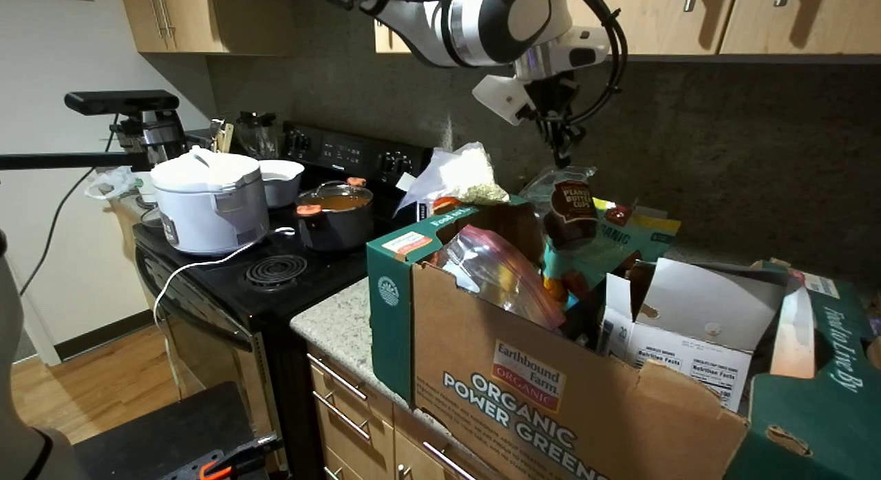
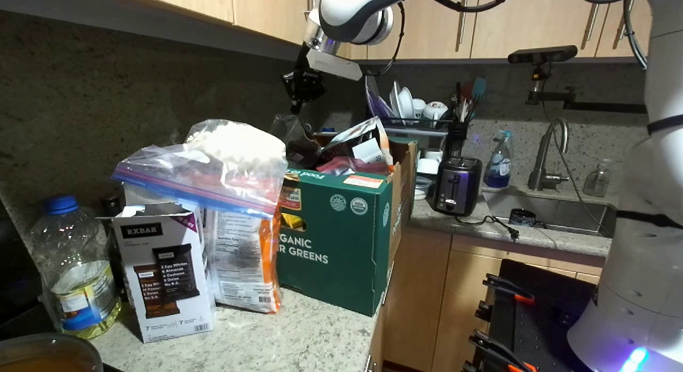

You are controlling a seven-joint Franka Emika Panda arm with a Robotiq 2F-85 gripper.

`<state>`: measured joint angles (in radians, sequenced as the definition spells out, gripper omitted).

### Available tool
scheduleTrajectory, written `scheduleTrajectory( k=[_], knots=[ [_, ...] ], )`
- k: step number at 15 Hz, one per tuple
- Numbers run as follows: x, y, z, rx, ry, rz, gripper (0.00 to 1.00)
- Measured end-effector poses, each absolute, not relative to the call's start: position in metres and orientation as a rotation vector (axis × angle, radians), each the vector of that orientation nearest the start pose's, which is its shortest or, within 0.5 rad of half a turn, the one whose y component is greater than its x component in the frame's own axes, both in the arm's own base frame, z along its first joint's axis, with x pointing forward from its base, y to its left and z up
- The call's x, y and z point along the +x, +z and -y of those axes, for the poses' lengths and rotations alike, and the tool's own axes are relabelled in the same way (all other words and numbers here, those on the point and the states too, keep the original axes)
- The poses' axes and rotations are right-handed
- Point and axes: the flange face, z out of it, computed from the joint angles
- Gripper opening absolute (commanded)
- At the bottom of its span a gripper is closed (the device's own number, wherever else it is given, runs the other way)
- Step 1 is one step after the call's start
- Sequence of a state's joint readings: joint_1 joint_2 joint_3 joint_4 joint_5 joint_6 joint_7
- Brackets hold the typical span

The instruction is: Pick up the popcorn bag and plastic container from the bag and put them on the countertop.

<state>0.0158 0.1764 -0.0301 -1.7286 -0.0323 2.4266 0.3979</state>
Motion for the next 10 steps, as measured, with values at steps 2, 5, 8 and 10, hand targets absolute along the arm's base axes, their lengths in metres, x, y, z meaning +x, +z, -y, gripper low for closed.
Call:
scheduleTrajectory(
  k=[2, 5, 8, 10],
  knots=[
    [0.653, 0.539, 0.006, -2.926, -0.810, -0.579, 0.01],
    [0.646, 0.549, 0.000, -2.948, -0.838, -0.572, 0.01],
    [0.635, 0.562, -0.008, -2.970, -0.854, -0.570, 0.01],
    [0.626, 0.570, -0.015, -2.987, -0.861, -0.561, 0.01]
  ],
)
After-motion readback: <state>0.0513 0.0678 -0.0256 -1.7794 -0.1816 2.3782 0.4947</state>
